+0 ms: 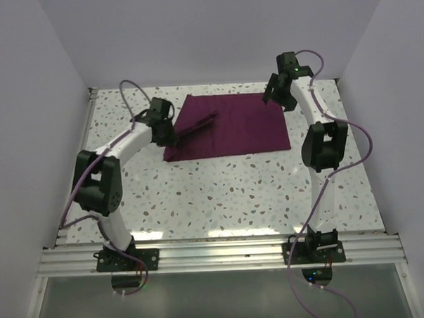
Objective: Open and lay out the surgical kit
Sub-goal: Open the surgical kit at the center of the board.
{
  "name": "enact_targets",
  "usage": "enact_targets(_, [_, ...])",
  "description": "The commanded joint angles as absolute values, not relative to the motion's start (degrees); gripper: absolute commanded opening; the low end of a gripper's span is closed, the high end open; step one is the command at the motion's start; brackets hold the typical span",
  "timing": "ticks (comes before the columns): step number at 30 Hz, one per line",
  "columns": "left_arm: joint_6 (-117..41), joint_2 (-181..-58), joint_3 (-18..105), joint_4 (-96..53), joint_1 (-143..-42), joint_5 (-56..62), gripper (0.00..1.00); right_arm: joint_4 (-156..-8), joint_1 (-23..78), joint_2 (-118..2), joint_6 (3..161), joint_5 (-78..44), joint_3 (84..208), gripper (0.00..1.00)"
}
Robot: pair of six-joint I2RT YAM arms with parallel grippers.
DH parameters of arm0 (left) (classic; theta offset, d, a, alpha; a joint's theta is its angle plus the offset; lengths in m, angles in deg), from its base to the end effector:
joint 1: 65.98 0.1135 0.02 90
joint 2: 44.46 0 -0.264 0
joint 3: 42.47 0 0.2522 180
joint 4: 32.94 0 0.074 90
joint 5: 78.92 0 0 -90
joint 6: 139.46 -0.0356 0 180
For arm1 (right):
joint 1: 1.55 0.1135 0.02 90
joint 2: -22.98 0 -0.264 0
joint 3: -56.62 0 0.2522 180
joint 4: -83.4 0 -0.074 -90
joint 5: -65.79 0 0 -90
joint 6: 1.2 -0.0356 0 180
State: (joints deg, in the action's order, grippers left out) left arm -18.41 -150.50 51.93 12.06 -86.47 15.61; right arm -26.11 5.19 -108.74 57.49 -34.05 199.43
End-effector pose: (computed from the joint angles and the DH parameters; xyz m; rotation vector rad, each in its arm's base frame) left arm 0.3758 -0.1374 0.2249 -0.2672 2.5596 -0.2436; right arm 0.4960 0.0525 0.2652 0.6089 2.5105 0.0201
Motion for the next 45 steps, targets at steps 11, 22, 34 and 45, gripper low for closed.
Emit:
enact_targets(11, [-13.9,-135.9,23.1,2.2,-59.0,6.3,0.92,-50.1,4.5,-120.7,52.2,-27.7,206.8,0.81])
enact_targets(22, [-23.4,-138.7,41.0,3.4,-68.1,7.7,0.97,-57.9,4.5,-122.8,49.9,-24.5,204.9,0.82])
enact_targets(34, [-31.9,-159.2,61.8,5.8,-86.8,12.7,0.92,-56.4,5.0,-106.1,50.6,-19.6,183.1,0.8])
enact_targets(45, [-35.8,-171.5,71.3,7.4,-92.3,23.7,0.9,-54.8,5.2,-95.3,52.9,-19.4,169.5,0.79])
